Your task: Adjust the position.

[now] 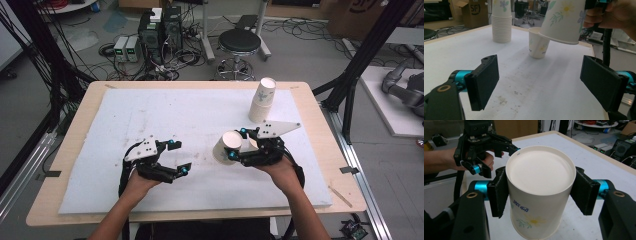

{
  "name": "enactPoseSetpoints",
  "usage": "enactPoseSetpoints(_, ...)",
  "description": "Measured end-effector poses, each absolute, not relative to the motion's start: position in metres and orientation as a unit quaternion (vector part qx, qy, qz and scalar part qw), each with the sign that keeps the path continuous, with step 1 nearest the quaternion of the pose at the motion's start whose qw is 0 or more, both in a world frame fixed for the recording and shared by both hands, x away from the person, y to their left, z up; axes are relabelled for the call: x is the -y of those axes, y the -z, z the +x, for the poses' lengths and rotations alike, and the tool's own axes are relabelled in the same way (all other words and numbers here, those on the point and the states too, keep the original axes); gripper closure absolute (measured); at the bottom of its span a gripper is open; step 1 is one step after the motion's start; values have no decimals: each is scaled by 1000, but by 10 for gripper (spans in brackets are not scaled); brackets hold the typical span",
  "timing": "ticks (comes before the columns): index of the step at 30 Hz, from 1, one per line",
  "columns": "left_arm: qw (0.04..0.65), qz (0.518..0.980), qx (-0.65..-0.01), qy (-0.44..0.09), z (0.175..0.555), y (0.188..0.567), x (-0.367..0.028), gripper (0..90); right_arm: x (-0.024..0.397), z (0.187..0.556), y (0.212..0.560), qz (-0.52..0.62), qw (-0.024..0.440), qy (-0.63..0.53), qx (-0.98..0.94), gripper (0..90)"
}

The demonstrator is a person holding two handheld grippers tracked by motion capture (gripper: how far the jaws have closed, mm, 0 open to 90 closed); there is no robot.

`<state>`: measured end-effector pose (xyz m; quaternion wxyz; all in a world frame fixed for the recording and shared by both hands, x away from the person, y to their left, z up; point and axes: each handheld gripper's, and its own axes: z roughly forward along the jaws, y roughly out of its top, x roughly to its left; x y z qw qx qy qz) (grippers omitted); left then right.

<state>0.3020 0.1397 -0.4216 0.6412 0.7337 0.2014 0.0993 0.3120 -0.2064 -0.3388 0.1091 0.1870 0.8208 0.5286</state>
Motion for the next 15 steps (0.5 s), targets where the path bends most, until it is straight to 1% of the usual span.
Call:
enactPoseSetpoints(8,637,741,-188,-97,302,422,-137,157,204,312,343,181,109,-525,-825,368)
enactPoseSetpoints(13,625,756,-171,-95,302,424,-135,159,201,313,346,174,103,-524,-827,368)
enactPoseSetpoints(15,624,756,-181,-80,301,423,-134,159,198,314,348,168,101,-521,-831,368)
